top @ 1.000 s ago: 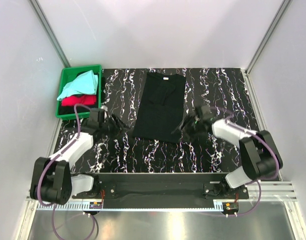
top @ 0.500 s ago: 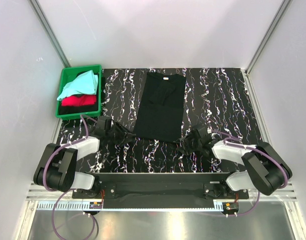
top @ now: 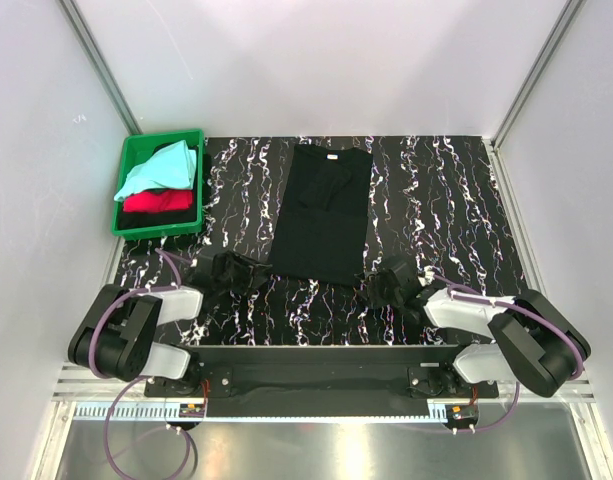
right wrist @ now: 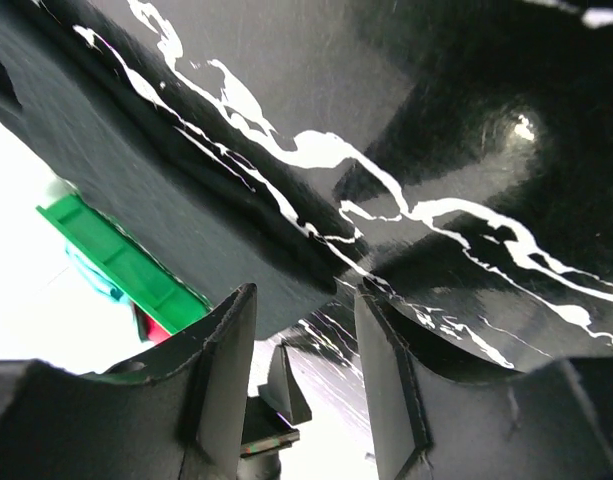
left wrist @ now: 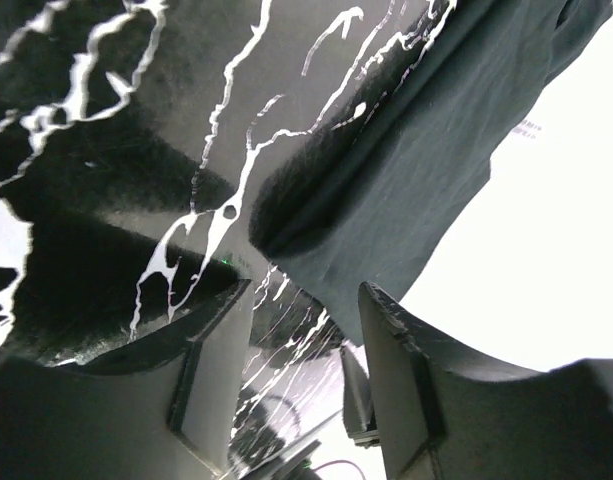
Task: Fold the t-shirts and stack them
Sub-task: Fold the tshirt
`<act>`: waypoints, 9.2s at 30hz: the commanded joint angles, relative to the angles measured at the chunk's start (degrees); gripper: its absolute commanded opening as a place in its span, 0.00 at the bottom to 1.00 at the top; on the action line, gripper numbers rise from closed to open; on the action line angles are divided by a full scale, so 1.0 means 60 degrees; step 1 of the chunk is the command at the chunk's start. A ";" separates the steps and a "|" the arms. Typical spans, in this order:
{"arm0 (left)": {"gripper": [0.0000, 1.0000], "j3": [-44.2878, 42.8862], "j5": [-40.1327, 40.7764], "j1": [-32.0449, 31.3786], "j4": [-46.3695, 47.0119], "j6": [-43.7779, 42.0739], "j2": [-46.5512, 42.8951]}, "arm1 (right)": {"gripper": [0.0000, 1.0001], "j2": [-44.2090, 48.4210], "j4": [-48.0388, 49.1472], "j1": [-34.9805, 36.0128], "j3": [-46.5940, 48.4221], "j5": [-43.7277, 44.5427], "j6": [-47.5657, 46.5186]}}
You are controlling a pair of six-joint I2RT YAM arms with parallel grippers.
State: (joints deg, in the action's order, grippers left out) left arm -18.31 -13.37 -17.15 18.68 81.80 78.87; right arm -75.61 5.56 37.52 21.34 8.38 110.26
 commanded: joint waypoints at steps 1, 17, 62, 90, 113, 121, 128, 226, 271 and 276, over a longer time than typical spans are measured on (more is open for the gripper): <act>0.51 0.0501 0.0909 -0.0057 0.0300 0.0736 0.0316 | 0.51 -0.0098 -0.0502 0.0104 -0.0144 0.0844 0.0286; 0.42 0.0121 0.1715 -0.0057 -0.0828 0.0883 0.0434 | 0.49 -0.0771 -0.0869 0.0383 0.0486 0.1093 0.0286; 0.00 -0.0319 0.0309 -0.0641 -0.4326 -0.0846 -0.1527 | 0.00 0.1863 -0.3430 0.0456 0.0544 0.0435 -0.2377; 0.00 -0.2177 0.1276 -0.1698 -1.3367 -0.0376 -1.0187 | 0.00 0.5996 -0.8808 0.2316 0.2228 -0.1177 -0.3772; 0.00 -0.8560 0.1218 0.0206 -1.0877 -0.6088 -0.0653 | 0.00 -0.0281 -0.7021 -0.3219 0.6371 -0.5277 -0.8399; 0.00 -1.1332 0.0236 0.0806 -1.0803 -0.6821 0.2234 | 0.00 -0.3113 -0.7065 -0.4202 0.9214 -0.6567 -0.9132; 0.00 -1.3308 -0.0408 0.0880 -1.0657 -0.7114 0.4575 | 0.00 -0.4858 -0.7109 -0.4714 1.0650 -0.6934 -0.9294; 0.00 -0.4917 -0.1758 0.0661 -1.2666 -0.6310 -0.7816 | 0.00 0.5779 -1.0481 -0.0496 0.3664 -0.5117 -0.6672; 0.76 -1.6962 -0.0700 0.1305 -0.9587 -0.9047 0.8317 | 0.62 -0.9416 -0.8999 -0.6591 1.6395 -0.6040 -1.2853; 0.74 -1.4635 -0.1048 0.1027 -0.8307 -0.9196 0.5788 | 0.63 -0.7426 -0.6983 -0.5640 1.3807 -0.6374 -1.3019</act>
State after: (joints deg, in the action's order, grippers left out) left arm -111.37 -17.34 -9.17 -38.41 28.91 126.52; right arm -129.56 -42.85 -1.50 111.42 -29.02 33.10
